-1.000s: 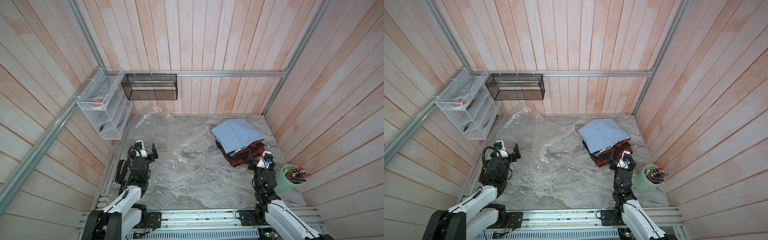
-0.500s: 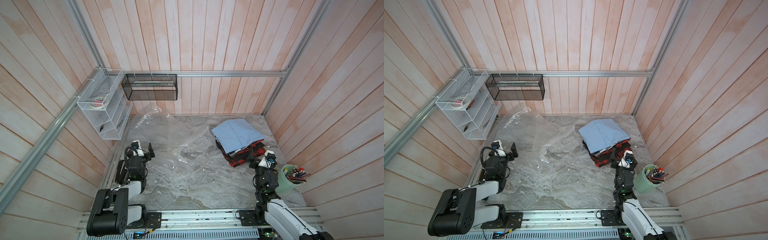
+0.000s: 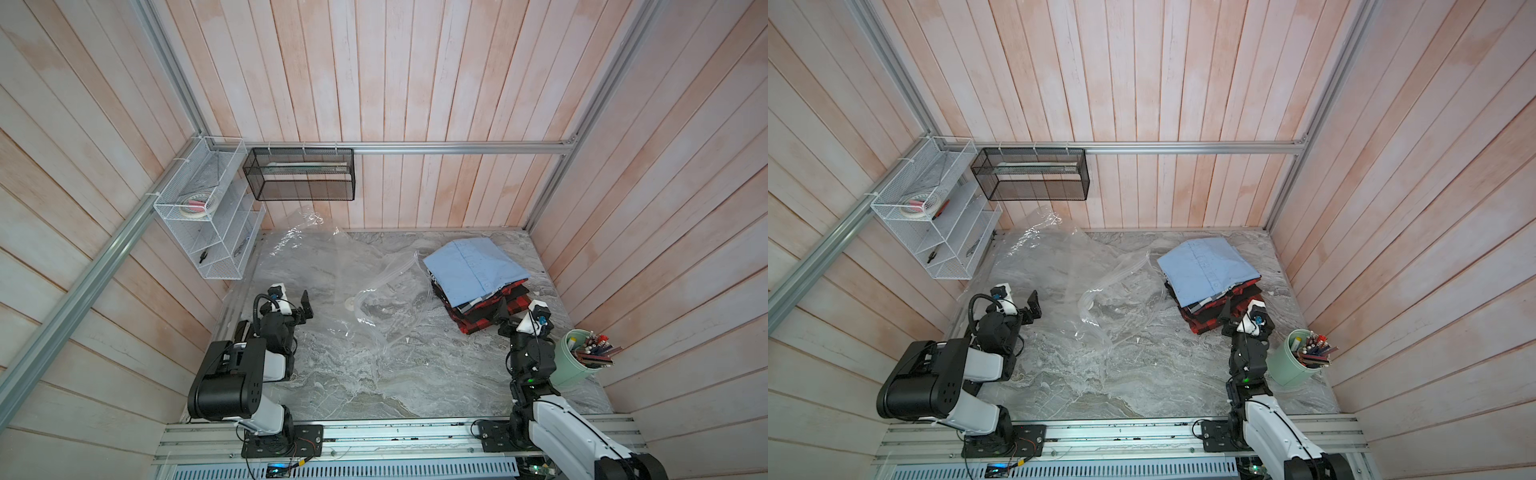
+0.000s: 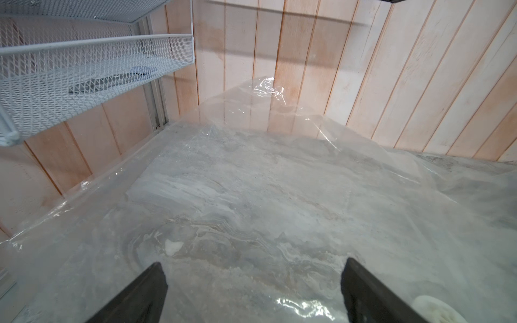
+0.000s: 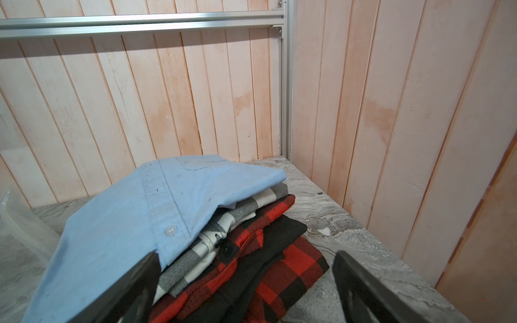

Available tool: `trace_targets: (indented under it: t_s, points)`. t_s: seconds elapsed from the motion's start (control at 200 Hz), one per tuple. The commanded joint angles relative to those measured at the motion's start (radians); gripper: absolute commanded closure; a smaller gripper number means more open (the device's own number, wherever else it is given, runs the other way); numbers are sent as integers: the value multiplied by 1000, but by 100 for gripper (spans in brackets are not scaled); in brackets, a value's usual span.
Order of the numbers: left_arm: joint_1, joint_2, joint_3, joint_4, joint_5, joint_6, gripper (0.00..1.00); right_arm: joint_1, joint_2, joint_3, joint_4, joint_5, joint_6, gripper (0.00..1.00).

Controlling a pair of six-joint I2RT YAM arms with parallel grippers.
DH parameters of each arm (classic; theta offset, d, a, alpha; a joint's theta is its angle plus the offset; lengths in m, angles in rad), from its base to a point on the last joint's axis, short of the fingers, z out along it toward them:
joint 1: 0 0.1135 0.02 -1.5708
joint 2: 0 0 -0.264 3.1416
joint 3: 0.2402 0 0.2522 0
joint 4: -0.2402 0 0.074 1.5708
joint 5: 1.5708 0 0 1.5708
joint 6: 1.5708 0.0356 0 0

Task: Take the shirt out of the vacuum bag
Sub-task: Reset both arms

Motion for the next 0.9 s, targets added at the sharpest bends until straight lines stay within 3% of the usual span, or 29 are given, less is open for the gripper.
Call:
trace_targets:
  t_s: [0.0,0.3,0.645,0.745,0.895]
  points:
    - [7,13,27,45,56,20,0,-18,38,-14,47,-8,15,2]
    - [6,10,31,36,67,22,0,-90,168,12,121,-82,-15,2]
    - [7,8,26,46,70,24,0,-92,688,88,568,-74,-62,2]
    - [7,9,16,61,63,22,0,-88,816,60,785,-77,-86,2]
    - [7,8,10,70,51,18,0,-90,774,156,540,-167,-108,2]
